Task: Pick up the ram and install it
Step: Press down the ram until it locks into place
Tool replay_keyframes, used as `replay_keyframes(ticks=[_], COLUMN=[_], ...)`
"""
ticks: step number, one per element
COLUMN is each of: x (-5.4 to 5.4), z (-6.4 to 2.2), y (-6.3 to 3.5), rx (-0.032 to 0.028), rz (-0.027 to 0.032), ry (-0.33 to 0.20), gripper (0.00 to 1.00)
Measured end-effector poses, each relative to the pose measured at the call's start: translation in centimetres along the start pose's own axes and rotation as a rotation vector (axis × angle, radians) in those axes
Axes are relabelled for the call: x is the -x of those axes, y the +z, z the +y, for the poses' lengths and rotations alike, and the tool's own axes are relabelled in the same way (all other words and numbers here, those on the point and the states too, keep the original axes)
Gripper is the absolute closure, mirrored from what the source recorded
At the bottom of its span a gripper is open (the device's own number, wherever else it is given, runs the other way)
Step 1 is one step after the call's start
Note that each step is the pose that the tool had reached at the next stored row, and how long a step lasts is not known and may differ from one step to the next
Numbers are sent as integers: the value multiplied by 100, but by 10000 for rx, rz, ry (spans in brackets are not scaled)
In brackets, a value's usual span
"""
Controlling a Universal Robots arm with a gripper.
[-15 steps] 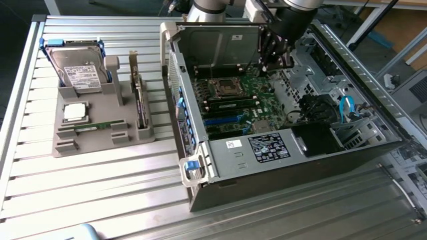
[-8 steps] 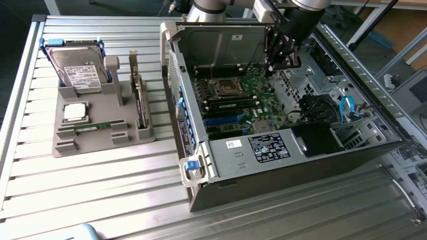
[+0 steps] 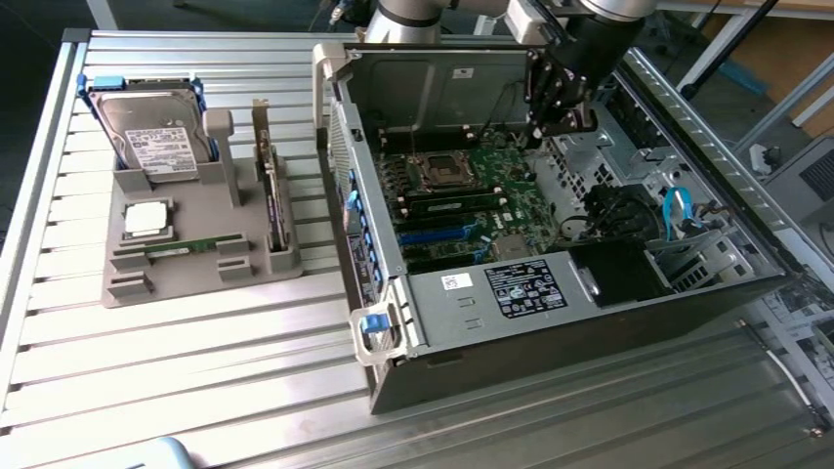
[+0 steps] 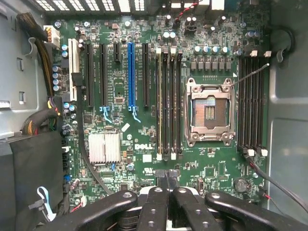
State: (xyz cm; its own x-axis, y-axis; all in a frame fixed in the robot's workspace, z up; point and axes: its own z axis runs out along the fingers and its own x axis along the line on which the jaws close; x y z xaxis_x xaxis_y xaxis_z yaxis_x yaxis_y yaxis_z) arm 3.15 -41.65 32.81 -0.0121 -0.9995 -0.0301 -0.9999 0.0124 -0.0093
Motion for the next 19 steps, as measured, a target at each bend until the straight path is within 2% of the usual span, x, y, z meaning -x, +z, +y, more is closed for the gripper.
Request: replay_keyframes(ticks=[6,19], x=[-1,-7], z=[0,-2], y=[37,250], rx=[0,0], rz=[0,-1], ry=[-1,2], gripper=[89,89])
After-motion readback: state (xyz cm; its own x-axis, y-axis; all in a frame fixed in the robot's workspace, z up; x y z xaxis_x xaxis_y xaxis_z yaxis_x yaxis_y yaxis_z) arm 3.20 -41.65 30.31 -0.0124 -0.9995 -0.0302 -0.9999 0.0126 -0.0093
